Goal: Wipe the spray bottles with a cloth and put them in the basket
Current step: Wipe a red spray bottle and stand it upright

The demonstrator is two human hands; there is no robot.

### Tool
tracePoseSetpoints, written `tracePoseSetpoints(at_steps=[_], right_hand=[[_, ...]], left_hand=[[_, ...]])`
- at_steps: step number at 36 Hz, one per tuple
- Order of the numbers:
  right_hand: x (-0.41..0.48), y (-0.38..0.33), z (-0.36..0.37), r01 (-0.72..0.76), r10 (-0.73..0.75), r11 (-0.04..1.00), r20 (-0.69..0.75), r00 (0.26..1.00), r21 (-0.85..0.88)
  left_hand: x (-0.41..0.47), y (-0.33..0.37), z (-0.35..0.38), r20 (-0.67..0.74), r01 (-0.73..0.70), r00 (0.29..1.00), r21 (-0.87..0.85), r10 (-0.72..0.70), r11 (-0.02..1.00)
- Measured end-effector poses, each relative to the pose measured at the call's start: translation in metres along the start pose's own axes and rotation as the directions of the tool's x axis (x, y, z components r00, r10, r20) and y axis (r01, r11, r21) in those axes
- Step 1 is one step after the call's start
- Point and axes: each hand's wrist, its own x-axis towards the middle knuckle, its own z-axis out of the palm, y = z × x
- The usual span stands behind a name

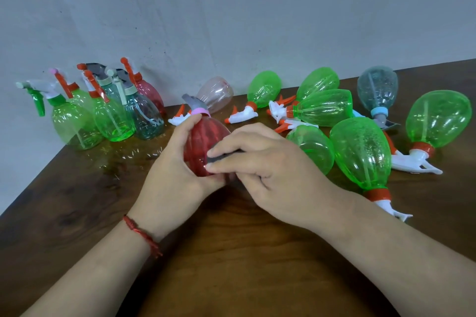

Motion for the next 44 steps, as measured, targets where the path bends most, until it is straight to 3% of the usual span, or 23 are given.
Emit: tracePoseSetpoints(at_steps=[4,11,15,17,19,23,32,35,38,44], right_hand=[[-0.002,0.0,0.0,0.005,-0.006,1.0,-0.038,0.999,-0.017],[-0.002,0.0,-0.004,-0.236,0.285,0.942,-0.198,0.938,0.241],[0.001,0.001,-0.006,-0.259,0.343,0.909,-0.234,0.91,0.326],[0.002,0.001,-0.008,-0.261,0.347,0.906,-0.231,0.909,0.333],[0.002,0.0,-0.008,-0.249,0.328,0.915,-0.224,0.918,0.318],[0.002,-0.004,-0.007,-0.191,0.26,0.941,-0.233,0.937,0.281],[0.004,-0.01,-0.008,-0.137,0.199,0.951,-0.209,0.957,0.277],[0.007,-0.01,-0.008,-0.244,0.365,0.879,-0.248,0.897,0.41],[0.006,-0.007,-0.002,-0.392,0.571,0.713,-0.157,0.806,0.582],[0.01,-0.011,0.006,-0.447,0.687,0.579,-0.114,0.717,0.682]], left_hand=[[0.002,0.001,0.0,-0.028,0.055,0.998,-0.072,-0.057,0.996],[0.0,0.011,-0.001,-0.015,0.065,0.997,-0.381,-0.076,0.922],[0.009,0.027,-0.001,0.14,0.186,0.982,-0.673,-0.125,0.715],[0.018,0.036,0.001,0.159,0.278,0.956,-0.768,-0.248,0.577],[0.02,0.033,-0.003,0.166,0.316,0.937,-0.777,-0.307,0.544],[0.007,0.017,-0.014,0.241,0.38,0.922,-0.72,-0.304,0.581],[0.009,0.021,-0.022,0.321,0.425,0.901,-0.794,-0.293,0.435],[0.008,0.026,-0.02,0.256,0.337,0.934,-0.864,-0.25,0.375],[0.006,0.031,-0.015,0.177,0.238,0.96,-0.923,-0.217,0.302],[0.003,0.033,-0.005,0.081,0.138,0.978,-0.944,-0.194,0.3]])
